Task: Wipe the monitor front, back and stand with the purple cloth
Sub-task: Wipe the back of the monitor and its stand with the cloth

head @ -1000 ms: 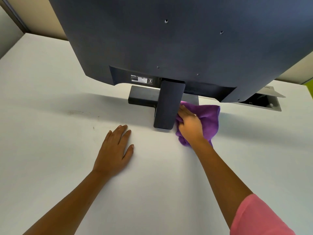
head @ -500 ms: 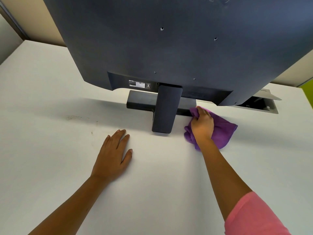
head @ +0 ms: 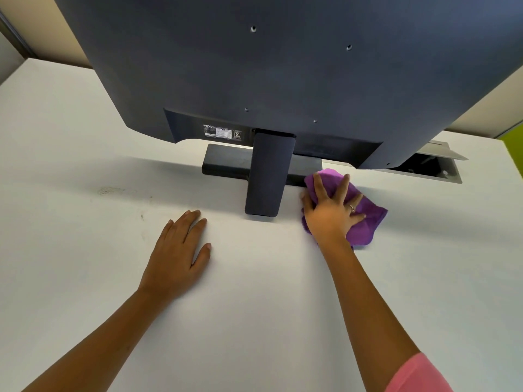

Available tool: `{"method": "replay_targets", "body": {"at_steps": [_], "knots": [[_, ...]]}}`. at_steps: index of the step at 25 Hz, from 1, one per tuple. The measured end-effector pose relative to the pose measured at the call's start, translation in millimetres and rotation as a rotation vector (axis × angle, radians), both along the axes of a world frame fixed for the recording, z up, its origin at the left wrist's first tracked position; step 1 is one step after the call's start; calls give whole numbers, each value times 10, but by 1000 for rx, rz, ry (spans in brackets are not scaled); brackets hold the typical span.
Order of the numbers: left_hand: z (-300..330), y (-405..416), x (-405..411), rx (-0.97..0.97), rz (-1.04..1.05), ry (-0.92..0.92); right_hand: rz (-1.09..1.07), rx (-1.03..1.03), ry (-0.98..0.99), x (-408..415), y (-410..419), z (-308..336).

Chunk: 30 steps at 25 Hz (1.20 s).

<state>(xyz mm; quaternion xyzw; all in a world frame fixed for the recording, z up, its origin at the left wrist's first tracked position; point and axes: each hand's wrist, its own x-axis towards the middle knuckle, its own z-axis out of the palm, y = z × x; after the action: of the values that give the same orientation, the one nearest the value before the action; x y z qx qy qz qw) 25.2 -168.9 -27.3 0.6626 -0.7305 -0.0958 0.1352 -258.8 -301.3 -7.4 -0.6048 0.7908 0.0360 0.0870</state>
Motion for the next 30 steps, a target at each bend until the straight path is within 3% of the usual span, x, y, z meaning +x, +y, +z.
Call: {"method": "replay_targets", "body": {"at_steps": [2,6,12,25,30], "knots": [[-9,2,-6,-2,-2,0,7,-33,-2,-17,96,22],[-18,-2,-2,-17,-9,-12,75,-320,-100,-7,-51,111],[-12,5,-19,-33,-15,-24,48,-286,-200,165,-602,84],[-12,12,-27,-43,-13,-21,509,-255,-85,132,-514,70],[-8,12,-26,-44,-12,-20,259,-285,-115,195,-514,124]]}}
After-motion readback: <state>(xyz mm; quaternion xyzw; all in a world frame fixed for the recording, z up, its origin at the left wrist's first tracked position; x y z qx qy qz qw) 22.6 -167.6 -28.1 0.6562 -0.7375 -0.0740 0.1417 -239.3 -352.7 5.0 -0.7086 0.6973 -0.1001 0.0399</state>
